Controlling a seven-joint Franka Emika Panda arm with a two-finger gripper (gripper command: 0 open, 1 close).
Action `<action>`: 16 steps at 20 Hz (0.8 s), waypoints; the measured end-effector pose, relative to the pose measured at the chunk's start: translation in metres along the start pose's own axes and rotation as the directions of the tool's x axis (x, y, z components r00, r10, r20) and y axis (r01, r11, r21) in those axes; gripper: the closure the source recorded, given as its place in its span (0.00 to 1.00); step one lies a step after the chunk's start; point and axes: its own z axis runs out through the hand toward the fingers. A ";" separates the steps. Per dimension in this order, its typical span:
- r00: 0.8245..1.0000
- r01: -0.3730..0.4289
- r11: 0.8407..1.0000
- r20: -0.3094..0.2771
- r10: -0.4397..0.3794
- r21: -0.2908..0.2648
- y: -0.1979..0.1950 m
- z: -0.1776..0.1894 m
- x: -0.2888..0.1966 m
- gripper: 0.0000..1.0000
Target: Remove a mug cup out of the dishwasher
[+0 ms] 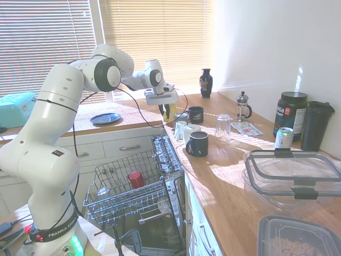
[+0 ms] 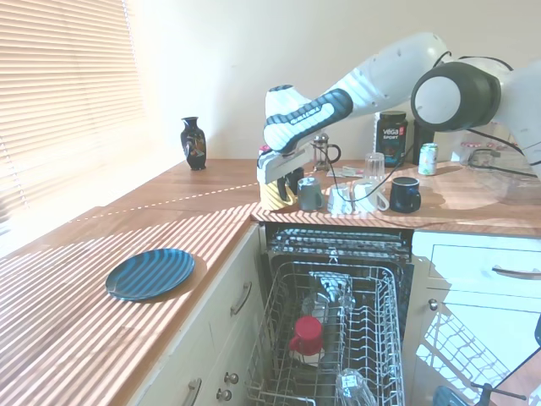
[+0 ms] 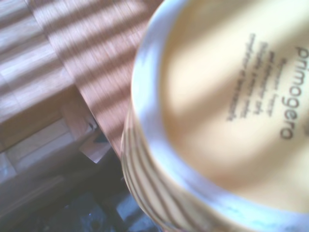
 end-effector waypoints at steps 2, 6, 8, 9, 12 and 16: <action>1.000 -0.007 1.000 0.009 0.007 -0.009 0.006 0.010 0.004 1.00; 1.000 -0.013 1.000 0.013 0.013 -0.008 0.011 0.018 0.008 1.00; 1.000 -0.019 1.000 0.019 0.019 -0.005 0.012 0.019 0.009 0.00; 1.000 -0.021 1.000 0.021 0.021 -0.004 0.012 0.019 0.009 0.00; 1.000 -0.021 1.000 0.020 0.021 -0.003 0.011 0.018 0.009 0.00; 1.000 -0.021 1.000 0.019 0.021 -0.002 0.011 0.018 0.009 0.00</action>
